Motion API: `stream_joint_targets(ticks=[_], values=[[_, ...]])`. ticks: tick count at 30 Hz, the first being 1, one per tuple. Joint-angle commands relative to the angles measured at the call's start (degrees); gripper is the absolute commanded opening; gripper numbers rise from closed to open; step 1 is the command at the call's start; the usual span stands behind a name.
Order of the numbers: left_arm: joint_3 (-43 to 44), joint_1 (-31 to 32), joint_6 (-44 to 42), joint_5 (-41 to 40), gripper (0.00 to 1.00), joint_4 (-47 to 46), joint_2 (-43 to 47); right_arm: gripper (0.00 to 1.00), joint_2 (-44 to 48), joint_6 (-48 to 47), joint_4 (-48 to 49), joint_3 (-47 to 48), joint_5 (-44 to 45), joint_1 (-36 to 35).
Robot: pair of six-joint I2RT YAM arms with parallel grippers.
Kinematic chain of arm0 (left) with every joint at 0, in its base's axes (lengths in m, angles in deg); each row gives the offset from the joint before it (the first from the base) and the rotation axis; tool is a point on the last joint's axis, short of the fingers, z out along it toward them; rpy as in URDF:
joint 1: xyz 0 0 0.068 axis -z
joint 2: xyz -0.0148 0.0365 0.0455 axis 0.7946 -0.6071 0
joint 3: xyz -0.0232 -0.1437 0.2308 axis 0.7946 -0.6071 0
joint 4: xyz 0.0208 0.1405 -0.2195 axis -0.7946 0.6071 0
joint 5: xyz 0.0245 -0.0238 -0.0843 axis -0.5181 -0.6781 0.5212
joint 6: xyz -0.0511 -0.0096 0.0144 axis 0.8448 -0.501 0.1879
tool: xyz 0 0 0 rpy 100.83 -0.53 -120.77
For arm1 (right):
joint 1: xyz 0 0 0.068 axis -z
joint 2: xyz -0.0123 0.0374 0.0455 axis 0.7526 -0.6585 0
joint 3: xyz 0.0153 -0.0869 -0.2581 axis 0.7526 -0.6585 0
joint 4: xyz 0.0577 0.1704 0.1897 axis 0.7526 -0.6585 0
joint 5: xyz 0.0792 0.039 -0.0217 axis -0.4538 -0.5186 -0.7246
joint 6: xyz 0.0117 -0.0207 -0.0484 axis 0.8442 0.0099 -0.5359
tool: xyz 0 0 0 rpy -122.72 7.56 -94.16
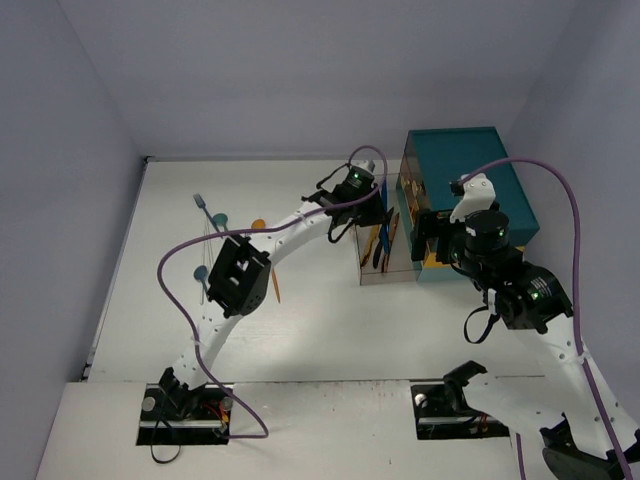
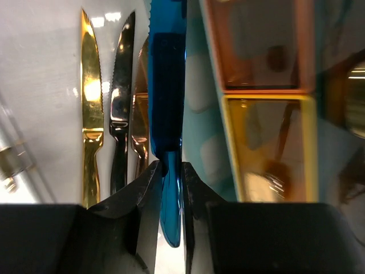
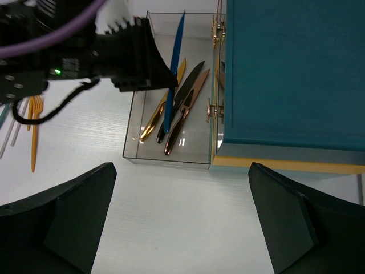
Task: Sort the eating utensils into containers
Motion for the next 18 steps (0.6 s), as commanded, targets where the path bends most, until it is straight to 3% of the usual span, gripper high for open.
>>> stream_joint_targets(ticks=[1,4,7,18], values=[[6.95,0.86,0.87,-2.77,0.0,-2.86,-2.44,1.0,1.0,0.34,2.48,1.54,-0.3,0.37],[9.55,1.43,0.9,-3.16,0.0,-1.44,-5.51,1.0,1.27,0.26,2.4,1.34,-0.29,0.37],[9.64,1.61,0.72,-4.02,0.09,-1.16,-6.3,1.0,1.52,0.17,2.48,1.25,0.06,0.37],[6.99,1.69,-1.68,-4.13,0.52,0.24,0.39,1.0,-1.14,0.87,2.49,2.17,-0.56,0.37]])
